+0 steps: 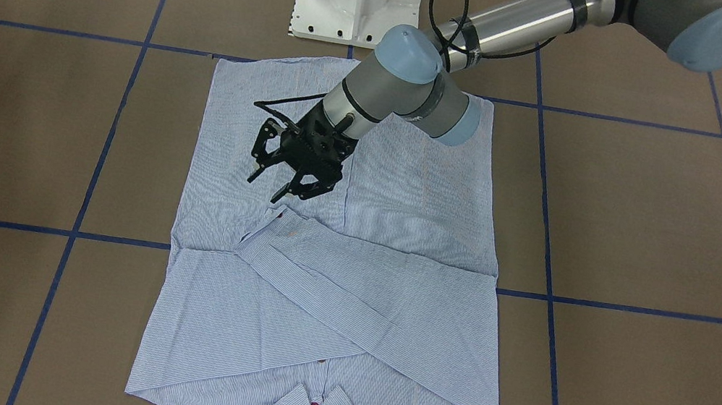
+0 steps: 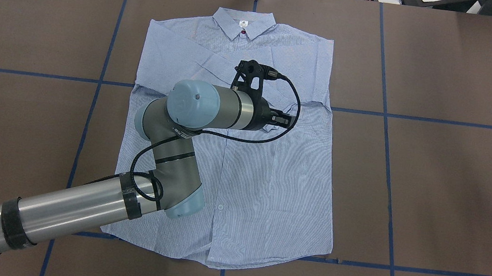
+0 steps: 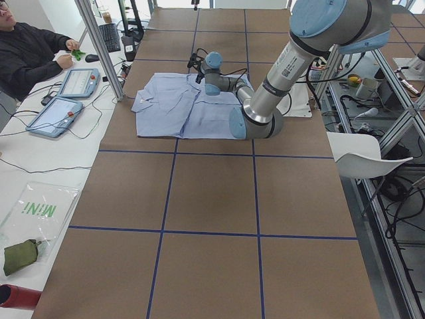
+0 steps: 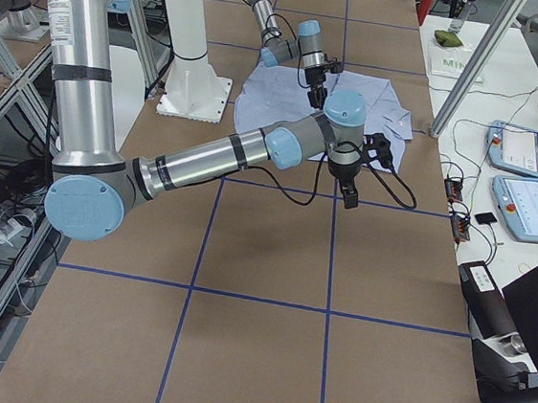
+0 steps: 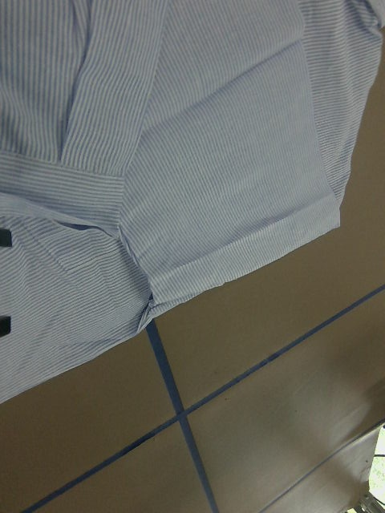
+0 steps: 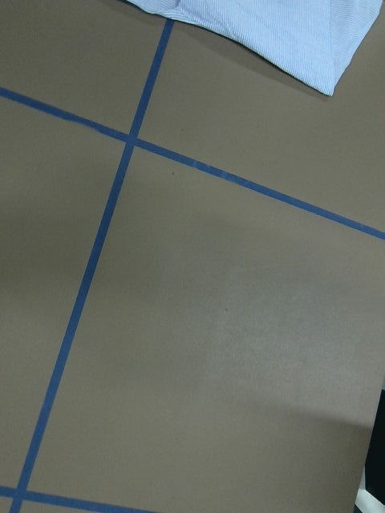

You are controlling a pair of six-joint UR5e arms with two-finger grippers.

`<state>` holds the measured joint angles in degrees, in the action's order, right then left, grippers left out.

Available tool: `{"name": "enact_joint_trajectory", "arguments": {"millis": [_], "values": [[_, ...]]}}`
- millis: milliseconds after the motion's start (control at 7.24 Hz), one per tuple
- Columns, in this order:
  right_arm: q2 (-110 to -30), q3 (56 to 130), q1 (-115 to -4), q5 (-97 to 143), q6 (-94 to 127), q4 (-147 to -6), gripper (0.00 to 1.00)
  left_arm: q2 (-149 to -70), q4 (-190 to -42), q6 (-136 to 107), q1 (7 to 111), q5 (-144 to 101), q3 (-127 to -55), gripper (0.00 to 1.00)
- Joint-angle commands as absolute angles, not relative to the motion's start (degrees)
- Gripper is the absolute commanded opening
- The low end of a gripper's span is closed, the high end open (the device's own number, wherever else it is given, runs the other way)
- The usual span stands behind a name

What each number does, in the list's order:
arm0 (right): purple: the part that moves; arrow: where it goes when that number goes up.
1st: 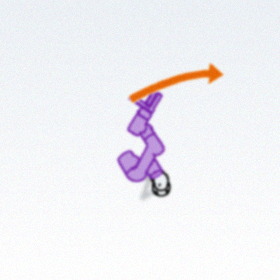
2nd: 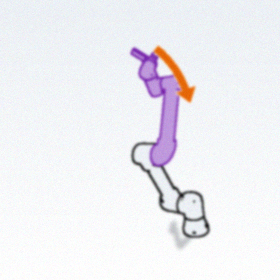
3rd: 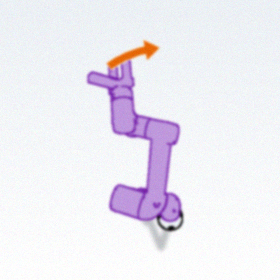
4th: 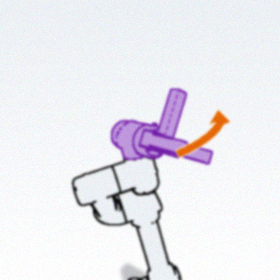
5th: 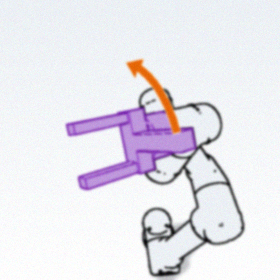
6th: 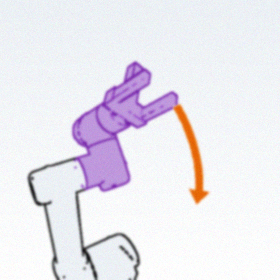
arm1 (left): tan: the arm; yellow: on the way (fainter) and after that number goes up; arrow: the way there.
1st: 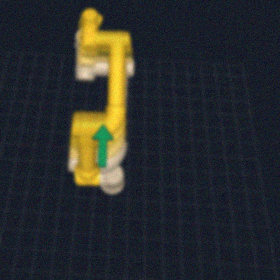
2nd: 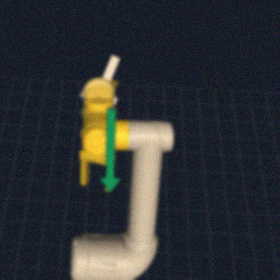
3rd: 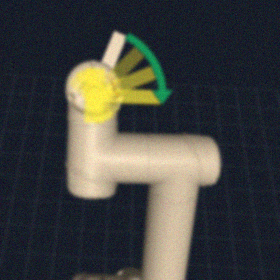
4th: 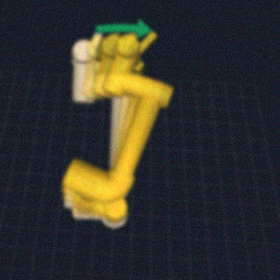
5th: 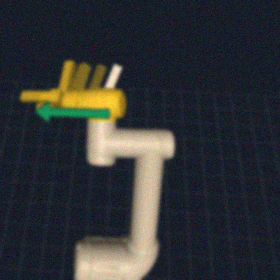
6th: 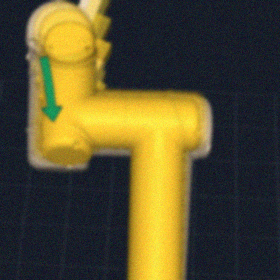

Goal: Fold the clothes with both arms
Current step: 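Release the sleeve and move the left gripper back while the right gripper lowers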

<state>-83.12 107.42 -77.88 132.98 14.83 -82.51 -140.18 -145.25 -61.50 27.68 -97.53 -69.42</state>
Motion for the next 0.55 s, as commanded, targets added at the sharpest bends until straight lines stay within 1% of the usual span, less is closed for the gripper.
{"name": "enact_joint_trajectory", "arguments": {"millis": [0,276,414], "values": [[-83.2,112.2,-75.9,132.7,24.5,-82.4,1.0,-137.8,-138.7,-57.1,27.5,-97.8,-75.8,1.0],[-84.3,118.3,-66.8,127.6,35.7,-81.2,1.0,-130.0,-134.1,-54.9,27.9,-102.6,-87.4,1.0],[-85.1,120.8,-60.7,123.2,44.4,-78.4,1.0,-126.1,-130.9,-54.8,27.9,-102.7,-92.5,1.0]]}}
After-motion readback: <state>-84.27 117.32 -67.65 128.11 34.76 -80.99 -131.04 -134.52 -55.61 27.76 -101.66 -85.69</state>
